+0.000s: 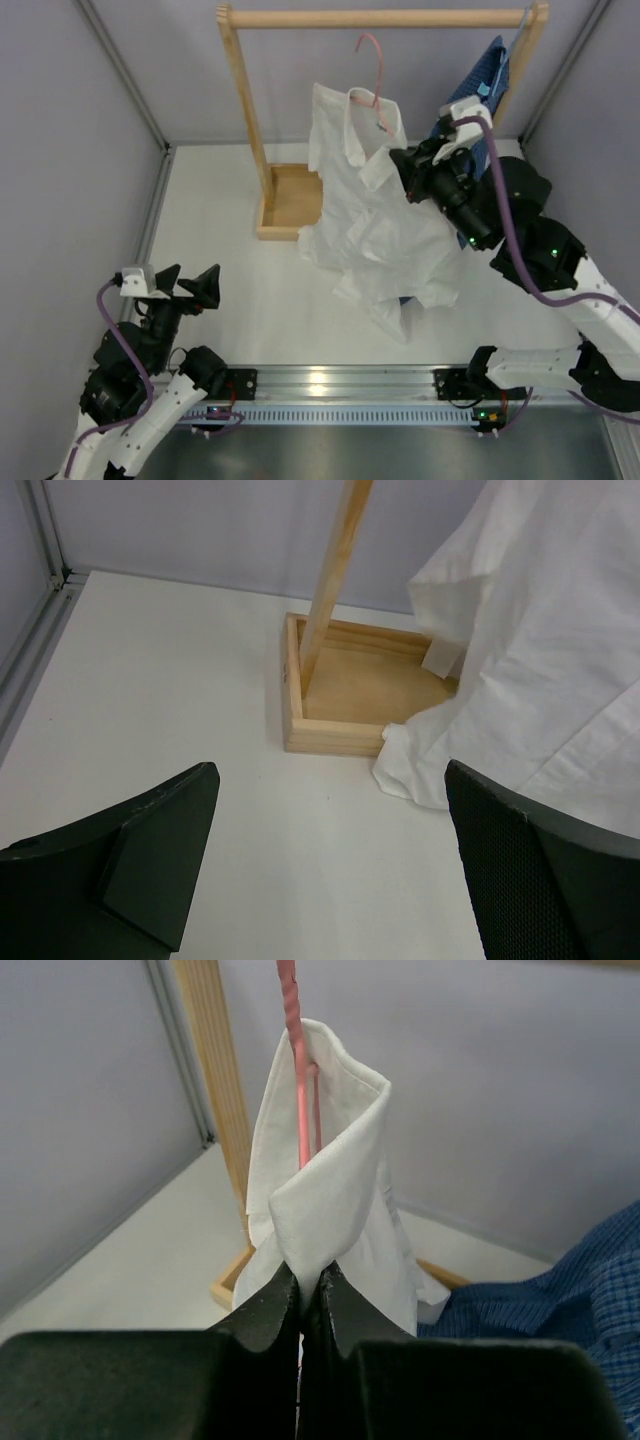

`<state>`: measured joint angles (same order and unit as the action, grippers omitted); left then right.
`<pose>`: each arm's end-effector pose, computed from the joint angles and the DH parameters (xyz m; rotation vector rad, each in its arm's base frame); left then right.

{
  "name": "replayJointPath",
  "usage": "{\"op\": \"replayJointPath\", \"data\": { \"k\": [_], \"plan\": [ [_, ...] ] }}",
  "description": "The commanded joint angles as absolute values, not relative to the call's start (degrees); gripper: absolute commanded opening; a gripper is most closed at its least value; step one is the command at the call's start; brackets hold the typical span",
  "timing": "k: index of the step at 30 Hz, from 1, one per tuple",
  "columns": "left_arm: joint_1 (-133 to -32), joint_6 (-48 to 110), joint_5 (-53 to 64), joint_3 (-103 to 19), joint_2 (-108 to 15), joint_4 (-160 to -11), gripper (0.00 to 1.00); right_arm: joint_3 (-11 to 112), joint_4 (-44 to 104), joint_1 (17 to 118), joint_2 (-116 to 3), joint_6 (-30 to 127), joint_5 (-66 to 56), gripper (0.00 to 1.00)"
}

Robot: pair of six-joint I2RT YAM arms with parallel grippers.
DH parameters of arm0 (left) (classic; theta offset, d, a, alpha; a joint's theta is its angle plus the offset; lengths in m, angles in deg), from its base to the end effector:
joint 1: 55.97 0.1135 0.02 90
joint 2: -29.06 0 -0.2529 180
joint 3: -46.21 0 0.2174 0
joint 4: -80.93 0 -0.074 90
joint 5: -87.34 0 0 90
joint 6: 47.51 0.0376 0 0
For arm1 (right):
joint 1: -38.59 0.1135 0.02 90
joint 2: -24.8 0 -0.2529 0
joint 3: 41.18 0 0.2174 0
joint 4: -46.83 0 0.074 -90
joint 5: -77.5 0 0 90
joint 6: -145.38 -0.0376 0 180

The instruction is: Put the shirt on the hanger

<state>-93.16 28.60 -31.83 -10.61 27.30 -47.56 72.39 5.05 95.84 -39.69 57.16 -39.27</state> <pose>0.0098 0.0156 0.3061 -0.1018 1.5223 -0.3293 0.1009 0.1256 0.5197 -0.3660 1.4269 0.4525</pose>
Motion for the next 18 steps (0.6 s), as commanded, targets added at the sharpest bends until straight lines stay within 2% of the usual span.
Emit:
{"op": "replayJointPath", "data": {
  "k": [1,6,13,18],
  "plan": [
    [-93.1,27.8,-32.8,-10.4,26.9,-51.1,0.98,65.2,15.4,95.9,-38.3,49.3,-44.2,0.00],
    [-93.1,27.7,-33.3,-10.2,26.9,-51.1,0.98,62.0,21.3,95.9,-41.2,45.5,-49.8,0.00],
    [-93.1,27.6,-33.3,-10.1,25.7,-51.0,0.98,71.3,25.3,95.8,-49.5,47.4,-57.9,0.00],
    [-92.3,27.6,-32.5,-10.2,23.0,-50.8,0.98,77.2,24.8,94.6,-53.3,48.8,-58.2,0.00]
  ]
}}
